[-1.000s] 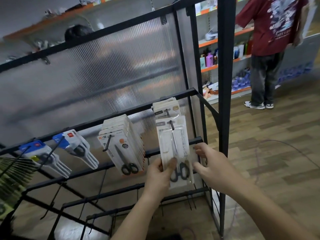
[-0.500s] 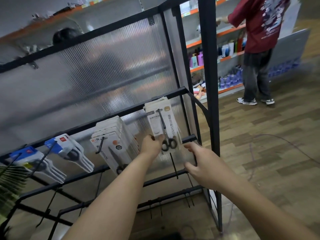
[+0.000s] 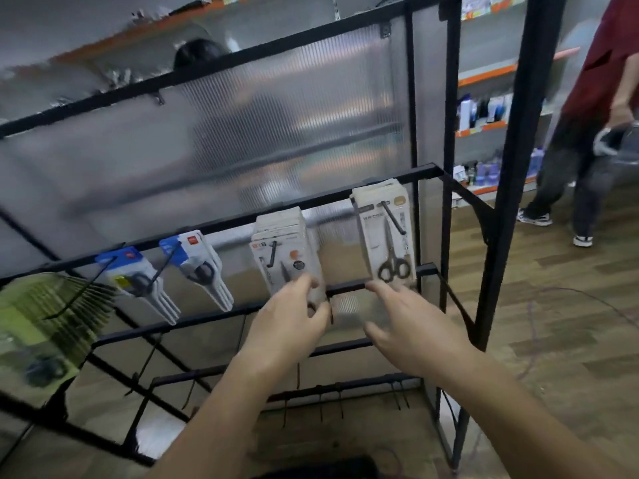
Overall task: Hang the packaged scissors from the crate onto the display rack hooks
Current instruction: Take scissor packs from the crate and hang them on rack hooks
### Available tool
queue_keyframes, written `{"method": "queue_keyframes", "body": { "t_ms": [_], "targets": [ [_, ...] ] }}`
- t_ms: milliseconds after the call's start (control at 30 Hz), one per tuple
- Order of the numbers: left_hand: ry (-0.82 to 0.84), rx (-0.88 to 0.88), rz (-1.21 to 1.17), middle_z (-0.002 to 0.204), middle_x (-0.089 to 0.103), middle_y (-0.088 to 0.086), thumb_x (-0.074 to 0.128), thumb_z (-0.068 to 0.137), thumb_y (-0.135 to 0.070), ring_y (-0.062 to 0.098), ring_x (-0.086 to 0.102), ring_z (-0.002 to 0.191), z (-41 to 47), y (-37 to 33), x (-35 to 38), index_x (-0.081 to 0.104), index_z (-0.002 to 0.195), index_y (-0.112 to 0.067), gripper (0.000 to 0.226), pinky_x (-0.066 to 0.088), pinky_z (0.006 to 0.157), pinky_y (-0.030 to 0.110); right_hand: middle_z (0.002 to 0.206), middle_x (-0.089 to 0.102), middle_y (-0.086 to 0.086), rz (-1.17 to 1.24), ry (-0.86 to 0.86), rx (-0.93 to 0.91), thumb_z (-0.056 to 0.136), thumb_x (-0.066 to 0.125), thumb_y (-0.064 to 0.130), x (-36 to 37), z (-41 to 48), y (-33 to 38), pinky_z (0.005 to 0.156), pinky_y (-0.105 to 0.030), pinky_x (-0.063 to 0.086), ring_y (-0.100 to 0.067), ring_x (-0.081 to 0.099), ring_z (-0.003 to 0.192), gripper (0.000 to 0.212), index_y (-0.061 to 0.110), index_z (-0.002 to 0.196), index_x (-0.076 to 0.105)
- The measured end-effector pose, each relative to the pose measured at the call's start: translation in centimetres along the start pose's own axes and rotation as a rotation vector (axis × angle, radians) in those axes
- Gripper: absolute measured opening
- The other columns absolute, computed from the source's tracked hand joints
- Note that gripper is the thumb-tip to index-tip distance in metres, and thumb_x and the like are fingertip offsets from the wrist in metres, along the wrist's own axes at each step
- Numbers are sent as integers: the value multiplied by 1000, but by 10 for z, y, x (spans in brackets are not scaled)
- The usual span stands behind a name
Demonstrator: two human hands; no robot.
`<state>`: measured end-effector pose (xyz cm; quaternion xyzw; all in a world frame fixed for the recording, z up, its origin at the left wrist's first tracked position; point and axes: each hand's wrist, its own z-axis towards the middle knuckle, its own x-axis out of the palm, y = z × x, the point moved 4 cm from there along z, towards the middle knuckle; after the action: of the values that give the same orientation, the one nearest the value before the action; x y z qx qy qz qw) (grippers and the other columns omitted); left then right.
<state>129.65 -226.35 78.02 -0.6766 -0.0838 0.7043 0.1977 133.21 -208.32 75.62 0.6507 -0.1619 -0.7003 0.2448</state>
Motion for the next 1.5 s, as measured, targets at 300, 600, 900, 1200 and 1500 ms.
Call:
{"method": "queue_keyframes", "body": {
  "t_ms": [300,600,900,1200,1500],
  "targets": [
    [14,15,20,153,40,-14,54,102,-42,5,34,141,-111,176,-32,36,154,-32,57,33,118,29,158,33,11,-147,84,-10,101,52,45,93,-53,104,105,-30,43,-15,39,140,64,33,157,25],
    [114,-72,57,162,32,-8,49,102,-47,15,27,150,-208,327,-37,26,159,-29,64,27,124,39,159,35,6,-224,197,136,99,55,48,198,-110,201,107,-33,44,-19,41,141,66,34,157,26],
    [104,-34,26,161,34,-7,48,102,-44,15,27,150,-244,343,-44,27,159,-26,63,25,124,39,160,33,9,-289,180,203,98,55,50,205,-149,236,102,-36,49,-18,43,140,67,35,156,26],
    [116,-10,87,159,38,-7,49,101,-42,15,30,148,-261,331,-34,31,157,-27,60,24,124,38,163,30,8,-290,235,202,100,52,45,210,-166,230,109,-35,43,-19,37,144,68,31,159,23],
    [219,-84,174,154,43,-3,51,99,-44,21,39,141,-259,302,7,33,155,-27,61,33,119,41,161,34,1,-271,349,190,100,52,47,226,-165,178,110,-40,42,-24,39,143,68,26,159,24]
  ]
}}
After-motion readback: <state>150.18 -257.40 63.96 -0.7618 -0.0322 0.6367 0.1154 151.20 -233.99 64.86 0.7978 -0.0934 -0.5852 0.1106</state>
